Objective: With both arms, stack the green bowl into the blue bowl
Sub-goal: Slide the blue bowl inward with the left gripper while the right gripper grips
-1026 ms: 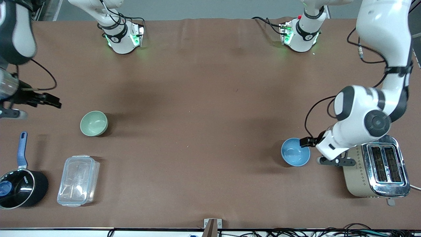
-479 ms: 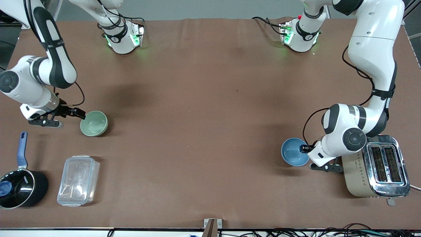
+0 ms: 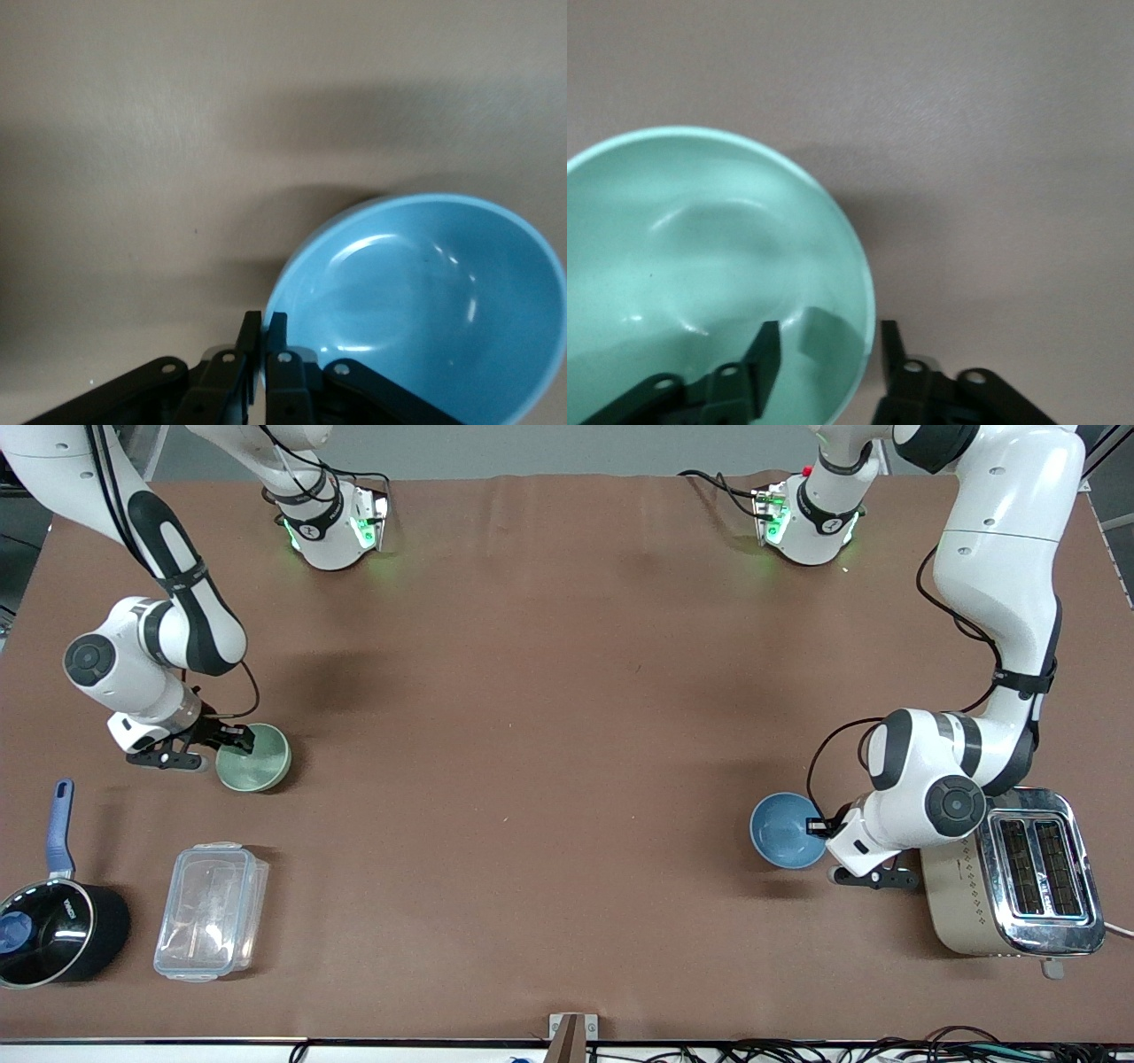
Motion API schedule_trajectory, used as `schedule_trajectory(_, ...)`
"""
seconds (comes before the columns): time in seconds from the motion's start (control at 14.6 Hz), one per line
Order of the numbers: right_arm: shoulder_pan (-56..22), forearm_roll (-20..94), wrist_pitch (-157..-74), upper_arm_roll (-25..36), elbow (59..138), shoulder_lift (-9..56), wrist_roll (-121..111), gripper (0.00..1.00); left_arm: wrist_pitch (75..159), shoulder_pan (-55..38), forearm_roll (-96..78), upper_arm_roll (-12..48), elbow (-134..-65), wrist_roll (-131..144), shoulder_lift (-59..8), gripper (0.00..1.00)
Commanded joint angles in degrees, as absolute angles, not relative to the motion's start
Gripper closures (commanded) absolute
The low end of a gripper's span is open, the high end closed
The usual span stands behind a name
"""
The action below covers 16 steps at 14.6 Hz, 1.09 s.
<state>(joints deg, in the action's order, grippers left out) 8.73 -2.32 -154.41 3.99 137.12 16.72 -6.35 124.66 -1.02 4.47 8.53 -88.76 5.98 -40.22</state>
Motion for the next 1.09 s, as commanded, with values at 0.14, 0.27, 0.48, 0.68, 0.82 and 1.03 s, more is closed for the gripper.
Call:
schedule_trajectory(0.14,8.96,-2.72,-154.87,3.6,138.69,15.03,-6.68,1.0,117.07,-3.16,2.99,18.68,-83.06,12.1,-37.71,1.0)
schedule_trajectory(0.27,8.7,-2.72,-154.43,3.6,138.43,14.77,-6.59,1.0,117.24,-7.35,3.69,21.97,-82.97,22.53,-38.32,1.0)
schedule_trajectory(0.48,7.92,-2.55,-145.06,3.43,134.14,12.31,-6.42,1.0,119.17,-17.03,4.57,21.45,-81.39,32.23,-40.42,1.0)
schedule_trajectory(0.68,6.6,-2.11,-130.73,3.43,126.06,11.25,-5.01,1.0,123.56,-20.81,4.57,21.45,-81.39,38.39,-43.06,1.0)
schedule_trajectory(0.82,4.06,-2.02,-123.52,3.43,121.92,10.64,-2.04,1.0,125.76,-23.81,4.75,20.66,-81.39,40.86,-44.64,1.0)
schedule_trajectory(1.03,-1.73,-1.76,-117.96,3.34,119.36,9.41,6.65,1.0,127.09,-26.54,5.1,18.73,-81.39,41.66,-46.75,0.99)
